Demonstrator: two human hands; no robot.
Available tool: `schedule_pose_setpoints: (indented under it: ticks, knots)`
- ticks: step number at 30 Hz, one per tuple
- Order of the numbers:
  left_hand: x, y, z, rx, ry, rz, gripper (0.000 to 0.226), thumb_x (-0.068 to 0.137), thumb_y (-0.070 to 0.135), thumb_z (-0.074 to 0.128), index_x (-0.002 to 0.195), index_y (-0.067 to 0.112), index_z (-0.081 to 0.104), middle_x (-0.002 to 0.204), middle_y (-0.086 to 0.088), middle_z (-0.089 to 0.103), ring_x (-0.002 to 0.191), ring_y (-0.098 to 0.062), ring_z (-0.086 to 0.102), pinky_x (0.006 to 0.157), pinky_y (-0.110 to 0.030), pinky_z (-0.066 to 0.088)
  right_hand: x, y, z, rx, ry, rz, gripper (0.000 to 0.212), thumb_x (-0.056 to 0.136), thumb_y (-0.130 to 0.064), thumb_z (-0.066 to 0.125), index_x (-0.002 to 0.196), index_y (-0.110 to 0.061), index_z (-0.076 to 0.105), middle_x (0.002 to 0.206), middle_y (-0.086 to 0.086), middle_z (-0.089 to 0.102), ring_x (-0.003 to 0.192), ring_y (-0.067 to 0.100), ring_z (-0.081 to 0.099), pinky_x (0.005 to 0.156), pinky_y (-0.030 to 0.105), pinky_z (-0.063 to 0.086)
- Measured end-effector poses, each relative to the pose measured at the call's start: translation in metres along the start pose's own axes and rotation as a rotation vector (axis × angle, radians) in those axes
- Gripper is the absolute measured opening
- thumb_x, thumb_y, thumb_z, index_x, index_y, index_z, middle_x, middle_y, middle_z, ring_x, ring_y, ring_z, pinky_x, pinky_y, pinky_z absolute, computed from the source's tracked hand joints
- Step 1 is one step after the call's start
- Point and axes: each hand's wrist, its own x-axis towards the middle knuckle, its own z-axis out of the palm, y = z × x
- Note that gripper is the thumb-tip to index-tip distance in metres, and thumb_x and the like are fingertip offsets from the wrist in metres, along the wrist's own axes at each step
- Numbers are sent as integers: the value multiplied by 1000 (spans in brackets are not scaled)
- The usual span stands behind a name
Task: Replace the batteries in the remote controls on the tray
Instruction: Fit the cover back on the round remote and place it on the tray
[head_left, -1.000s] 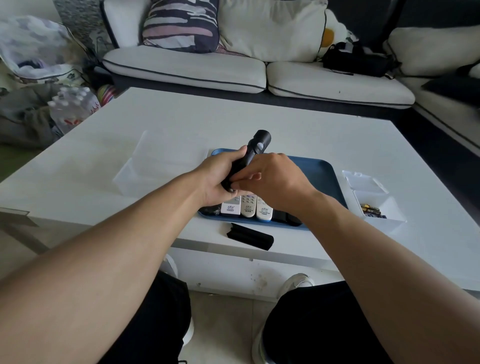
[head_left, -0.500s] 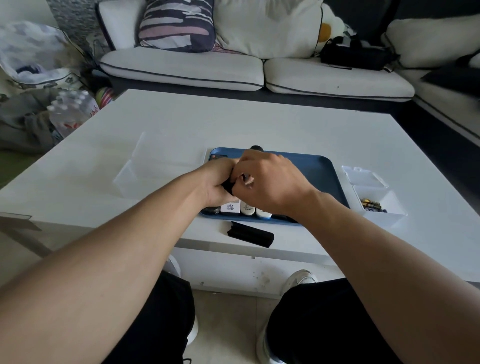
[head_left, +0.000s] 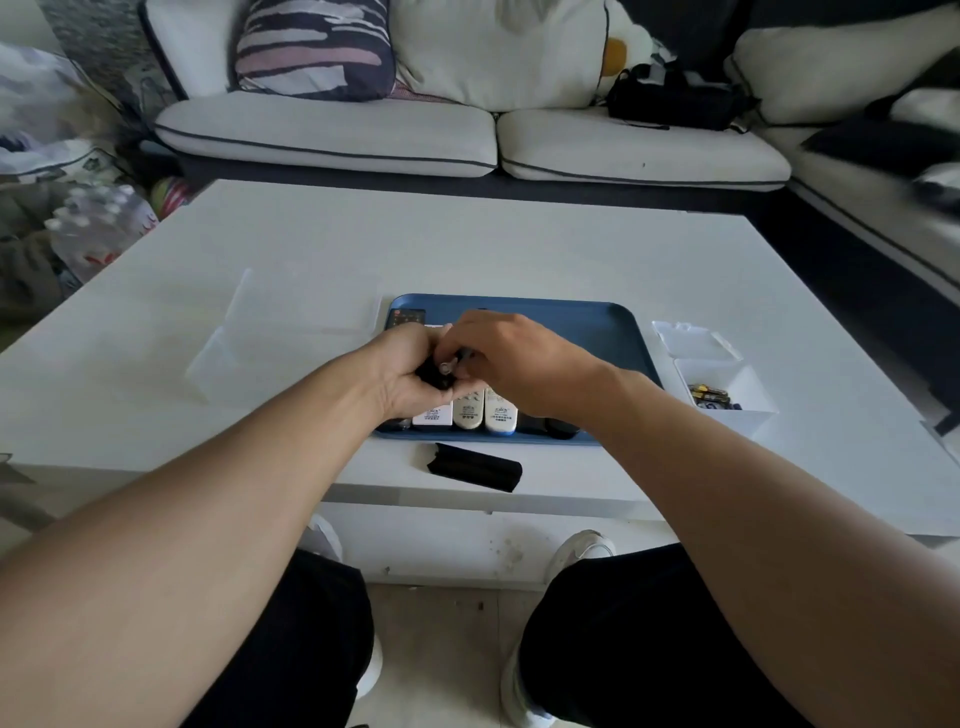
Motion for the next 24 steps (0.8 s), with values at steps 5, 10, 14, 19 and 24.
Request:
schedule_pose_setpoints:
  ticks: [5,10,14,19,24]
  knots:
    - [3,5,2,2,-73,41,29,104,1,39,86,0,63,73,-15,69,71,-27,70,58,-52,62,5,5,-5,44,126,44,14,94,-14,61,104,-18,70,94,-8,65,84,9,57,75,26,47]
    - [-1,2,3,3,-77,58,27,109,12,38,101,0,61,83,-17,72,77,-32,74,63,-56,61,4,2,-4,153,258,133,21,98,-25,57,117,-21,66,91,-12,64,83,9,57,72,15,43]
    - [0,1,1,26,-48,55,37,110,21,34,97,0,61,90,-17,66,87,-31,69,78,-55,56,6,2,0,249,234,245,30,97,-11,45,120,-22,62,93,-9,66,83,13,65,76,27,51]
    - [7,1,-5,54,17,75,35,110,22,36,110,-3,61,97,-20,69,103,-35,69,92,-55,56,3,3,-6,608,199,395,36,87,3,37,92,-15,68,77,-2,65,65,12,59,59,24,44]
    - [0,1,-8,100,105,121,24,109,20,40,110,3,57,95,-16,67,63,-24,70,56,-38,62,-5,-15,4,525,-5,434,31,91,-11,44,77,-17,71,60,-9,51,54,6,43,56,22,37]
